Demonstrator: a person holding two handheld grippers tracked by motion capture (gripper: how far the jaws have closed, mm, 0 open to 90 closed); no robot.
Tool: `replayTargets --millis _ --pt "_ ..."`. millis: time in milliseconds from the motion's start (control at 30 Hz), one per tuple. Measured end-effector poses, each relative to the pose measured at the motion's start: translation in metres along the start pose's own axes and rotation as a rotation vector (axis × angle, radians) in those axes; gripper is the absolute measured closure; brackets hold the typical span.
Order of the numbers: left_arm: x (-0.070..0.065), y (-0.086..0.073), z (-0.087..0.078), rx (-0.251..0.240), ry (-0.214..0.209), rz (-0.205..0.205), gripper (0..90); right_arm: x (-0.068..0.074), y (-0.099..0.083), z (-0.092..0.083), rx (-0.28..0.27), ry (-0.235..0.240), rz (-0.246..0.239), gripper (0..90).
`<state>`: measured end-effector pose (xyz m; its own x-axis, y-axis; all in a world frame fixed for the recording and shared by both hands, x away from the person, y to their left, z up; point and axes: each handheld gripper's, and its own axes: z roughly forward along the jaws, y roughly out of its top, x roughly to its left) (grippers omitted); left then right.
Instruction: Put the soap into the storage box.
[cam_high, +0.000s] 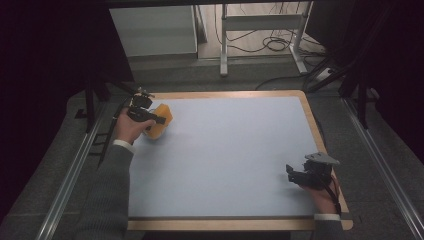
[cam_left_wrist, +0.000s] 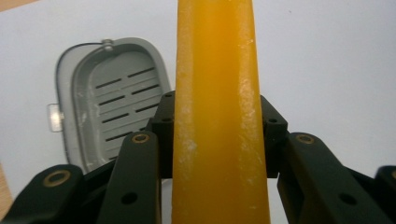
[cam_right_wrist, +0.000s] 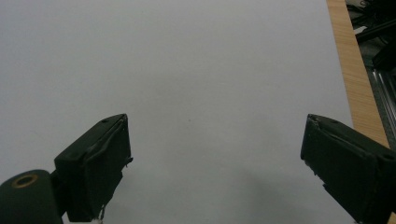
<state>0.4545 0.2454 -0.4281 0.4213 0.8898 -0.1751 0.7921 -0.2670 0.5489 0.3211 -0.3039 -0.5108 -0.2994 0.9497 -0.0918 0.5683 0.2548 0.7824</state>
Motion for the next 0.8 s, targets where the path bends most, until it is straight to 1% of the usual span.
replayTargets --millis 133,333,467,600,667,800 --pt "0.005 0.001 0.000 0.003 0.016 -0.011 61.0 0.000 0.000 0.000 0.001 -0.001 0.002 8.4" --pt "0.012 0.002 0.001 -0.009 0.012 -0.033 61.0 0.000 0.000 0.000 0.002 -0.001 0.000 8.4" --pt "0.016 0.004 0.001 -0.018 0.023 -0.052 61.0 0.000 0.000 0.000 0.005 -0.002 0.001 8.5" --pt "0.022 0.005 0.002 -0.025 0.021 -0.071 61.0 0.000 0.000 0.000 0.005 -0.002 0.001 8.4" --pt "0.025 0.005 0.002 -0.028 0.029 -0.079 61.0 -0.001 0.000 0.000 0.005 -0.003 0.001 8.5" --pt "0.029 0.007 0.005 -0.028 0.031 -0.095 61.0 -0.001 0.000 0.000 0.004 -0.003 0.001 8.4"
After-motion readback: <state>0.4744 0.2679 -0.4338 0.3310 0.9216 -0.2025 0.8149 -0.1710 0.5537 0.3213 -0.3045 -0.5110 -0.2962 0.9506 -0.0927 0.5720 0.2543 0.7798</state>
